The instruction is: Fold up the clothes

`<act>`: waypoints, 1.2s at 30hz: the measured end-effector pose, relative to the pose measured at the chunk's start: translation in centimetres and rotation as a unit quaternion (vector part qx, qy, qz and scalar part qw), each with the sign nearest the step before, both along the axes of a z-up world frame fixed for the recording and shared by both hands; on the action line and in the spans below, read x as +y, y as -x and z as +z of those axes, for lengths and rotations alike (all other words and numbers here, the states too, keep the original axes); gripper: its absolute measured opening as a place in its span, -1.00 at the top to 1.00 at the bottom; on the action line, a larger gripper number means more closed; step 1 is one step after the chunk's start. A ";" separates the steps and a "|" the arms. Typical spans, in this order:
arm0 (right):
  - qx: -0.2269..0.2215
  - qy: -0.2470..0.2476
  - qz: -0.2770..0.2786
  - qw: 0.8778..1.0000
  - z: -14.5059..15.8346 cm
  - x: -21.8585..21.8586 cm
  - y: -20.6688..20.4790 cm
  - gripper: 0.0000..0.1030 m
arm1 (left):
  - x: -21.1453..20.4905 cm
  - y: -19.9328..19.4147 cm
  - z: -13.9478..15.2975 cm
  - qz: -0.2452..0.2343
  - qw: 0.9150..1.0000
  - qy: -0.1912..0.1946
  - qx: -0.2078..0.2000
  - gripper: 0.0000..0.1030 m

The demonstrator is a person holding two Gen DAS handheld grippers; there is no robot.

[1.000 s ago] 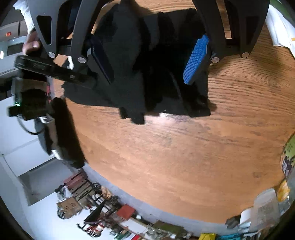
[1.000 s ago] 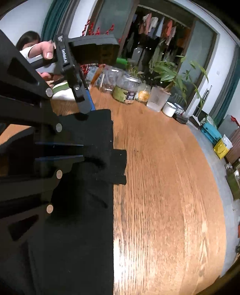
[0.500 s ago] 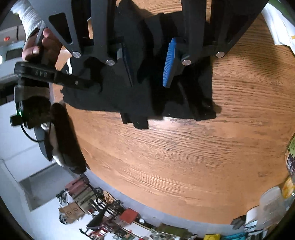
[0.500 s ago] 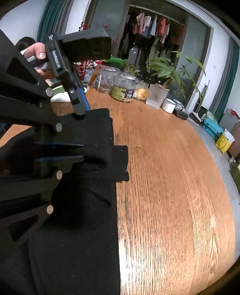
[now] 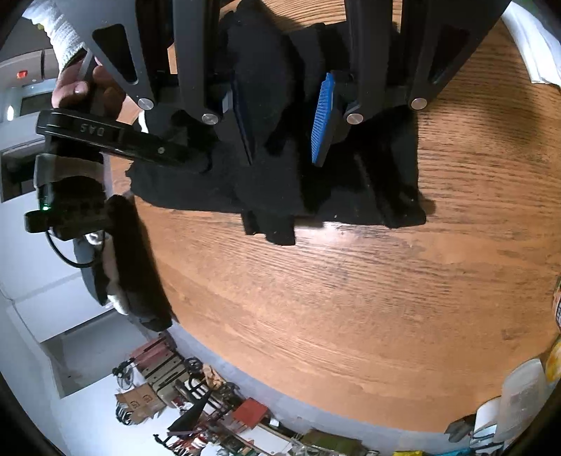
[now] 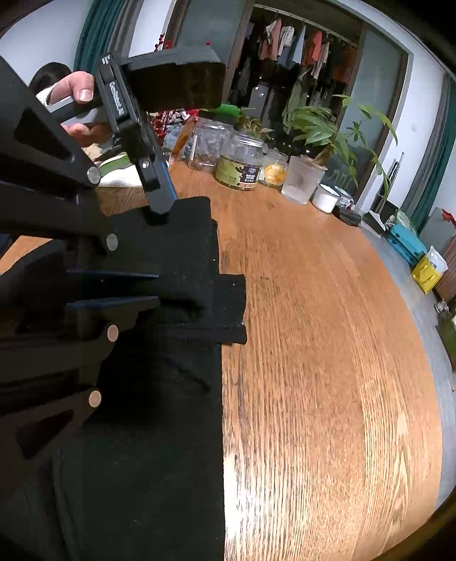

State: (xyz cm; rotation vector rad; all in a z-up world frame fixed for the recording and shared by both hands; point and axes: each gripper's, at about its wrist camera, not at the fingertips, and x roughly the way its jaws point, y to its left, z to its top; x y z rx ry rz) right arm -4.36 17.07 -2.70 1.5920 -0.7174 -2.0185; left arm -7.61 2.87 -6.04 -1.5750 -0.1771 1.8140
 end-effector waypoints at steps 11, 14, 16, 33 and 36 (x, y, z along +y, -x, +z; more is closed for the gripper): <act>-0.002 -0.007 0.004 1.000 0.0 -0.2 0.3 0.77 | -0.7 -0.1 0.7 -0.003 1.000 -0.013 -0.004 0.36; -0.003 -0.008 0.004 1.000 0.1 -0.3 0.3 0.77 | -0.3 -0.2 0.3 -0.010 1.000 -0.007 -0.007 0.36; -0.003 -0.008 0.005 1.000 0.1 -0.3 0.4 0.76 | -0.1 -0.3 0.1 -0.011 1.000 -0.007 -0.008 0.36; 0.014 -0.014 0.006 1.000 0.9 -0.4 0.2 0.79 | -0.5 0.8 2.2 0.020 0.996 -0.085 0.006 0.97; 0.005 -0.015 0.000 1.000 0.3 0.0 0.2 0.80 | -0.8 1.5 2.4 0.045 0.994 -0.095 0.011 0.97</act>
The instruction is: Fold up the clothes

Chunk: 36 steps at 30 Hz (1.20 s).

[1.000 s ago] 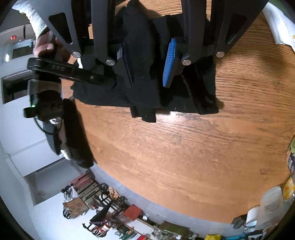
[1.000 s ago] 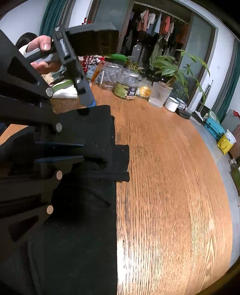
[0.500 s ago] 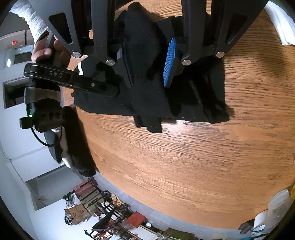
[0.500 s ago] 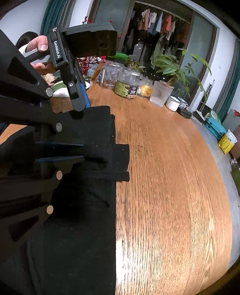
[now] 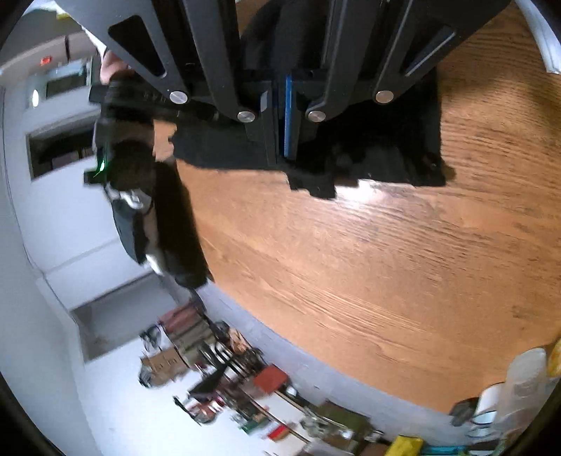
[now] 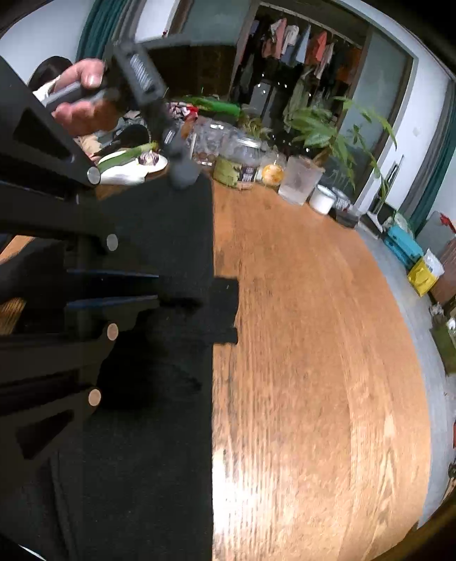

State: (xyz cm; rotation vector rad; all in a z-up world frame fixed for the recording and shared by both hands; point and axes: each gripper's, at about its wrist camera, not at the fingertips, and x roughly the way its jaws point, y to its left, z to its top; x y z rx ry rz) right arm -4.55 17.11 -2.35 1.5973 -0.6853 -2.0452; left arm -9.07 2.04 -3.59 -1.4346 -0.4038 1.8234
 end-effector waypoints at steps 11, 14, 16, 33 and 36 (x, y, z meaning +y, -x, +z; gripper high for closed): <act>0.016 -0.020 -0.025 0.999 0.8 1.0 0.0 0.17 | -1.6 2.3 -4.5 0.032 0.996 0.063 -0.063 -0.55; 0.031 -0.038 -0.010 0.999 1.6 0.5 0.0 0.20 | -2.2 1.5 -4.2 0.021 0.996 0.063 -0.062 -0.55; 0.035 -0.047 -0.001 0.998 1.9 0.0 0.1 0.23 | -2.1 1.0 -4.1 0.012 0.996 0.072 -0.060 -0.55; 0.151 -0.094 0.060 0.982 4.5 1.4 -4.7 0.13 | -4.6 -4.0 -0.3 0.080 0.987 0.119 0.076 -0.55; 0.168 -0.081 0.093 0.978 4.3 3.5 -8.2 0.18 | -2.8 -8.4 0.3 0.050 0.986 0.112 0.110 -0.55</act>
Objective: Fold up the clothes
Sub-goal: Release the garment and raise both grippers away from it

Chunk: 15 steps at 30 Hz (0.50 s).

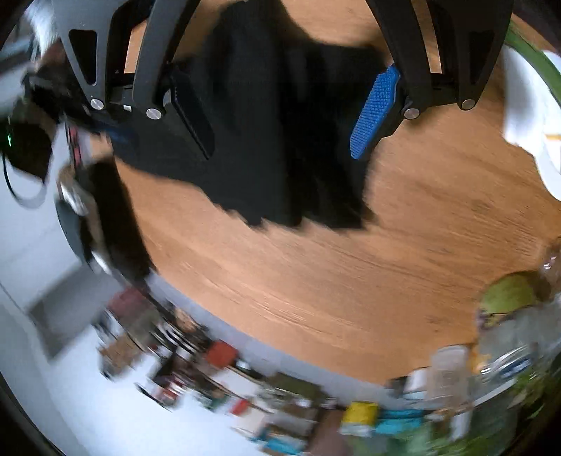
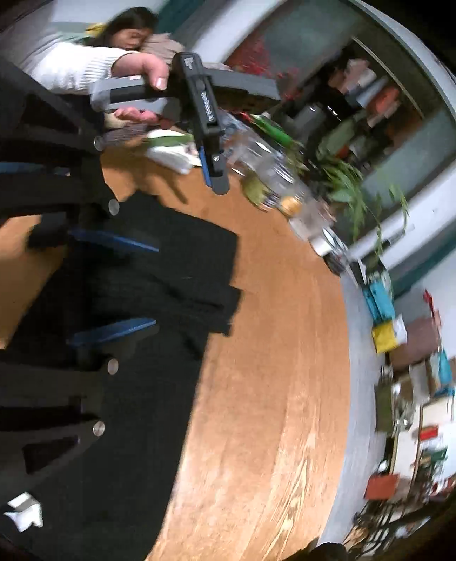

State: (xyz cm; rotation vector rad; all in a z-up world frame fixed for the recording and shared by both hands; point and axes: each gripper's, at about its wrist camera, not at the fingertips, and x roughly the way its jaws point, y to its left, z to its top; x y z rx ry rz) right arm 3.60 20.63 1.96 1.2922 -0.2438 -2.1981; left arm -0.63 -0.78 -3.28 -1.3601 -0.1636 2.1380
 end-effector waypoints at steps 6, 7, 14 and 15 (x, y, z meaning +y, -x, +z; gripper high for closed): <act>0.008 0.007 -0.027 1.000 -2.3 4.4 -2.6 0.14 | 6.1 -3.8 1.4 -0.054 0.991 0.092 0.075 -0.55; 0.005 0.017 -0.041 0.999 -2.7 5.6 -2.7 0.08 | 6.9 -3.0 1.2 -0.050 0.991 0.102 0.071 -0.55; -0.045 -0.009 -0.030 0.999 -5.7 7.4 -1.4 -0.12 | 10.6 1.7 -2.4 -0.017 0.980 0.199 -0.013 -0.55; -0.073 -0.035 -0.027 0.996 -6.5 7.4 -1.5 -0.12 | 10.3 1.6 -3.7 -0.016 0.977 0.209 -0.046 -0.55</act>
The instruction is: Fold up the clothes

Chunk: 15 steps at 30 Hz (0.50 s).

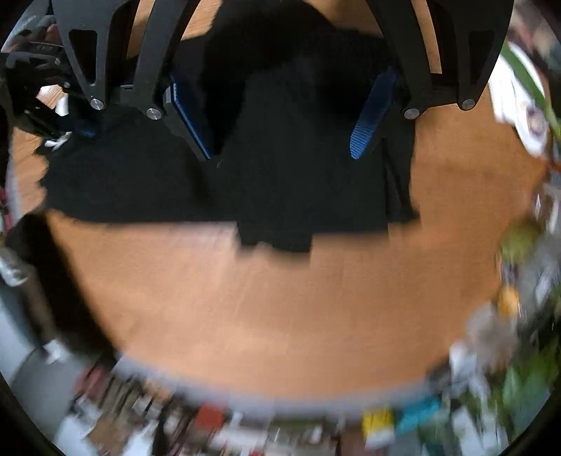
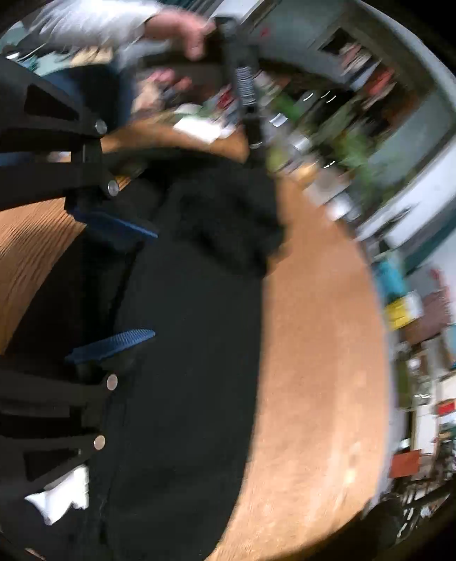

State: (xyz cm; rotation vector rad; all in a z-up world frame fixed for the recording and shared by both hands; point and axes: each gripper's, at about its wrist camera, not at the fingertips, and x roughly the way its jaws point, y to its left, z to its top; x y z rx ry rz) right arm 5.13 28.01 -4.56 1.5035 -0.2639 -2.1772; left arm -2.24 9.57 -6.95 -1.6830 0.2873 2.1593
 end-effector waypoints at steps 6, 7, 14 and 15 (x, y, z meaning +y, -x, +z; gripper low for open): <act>-0.041 0.000 0.051 0.998 0.5 -0.1 -2.1 -0.16 | -2.2 -2.2 0.3 0.003 0.999 -0.020 -0.030 -0.55; -0.024 0.007 0.048 0.999 1.3 0.1 -2.1 -0.16 | -2.1 -2.0 1.2 -0.001 0.999 -0.023 -0.024 -0.55; 0.039 -0.026 -0.022 0.999 2.8 2.2 -0.9 -0.19 | 1.9 1.6 3.7 -0.058 0.998 0.003 0.031 -0.55; 0.026 -0.027 -0.030 0.999 2.6 2.7 -0.5 -0.19 | 2.6 2.0 3.3 -0.067 0.997 0.008 0.031 -0.55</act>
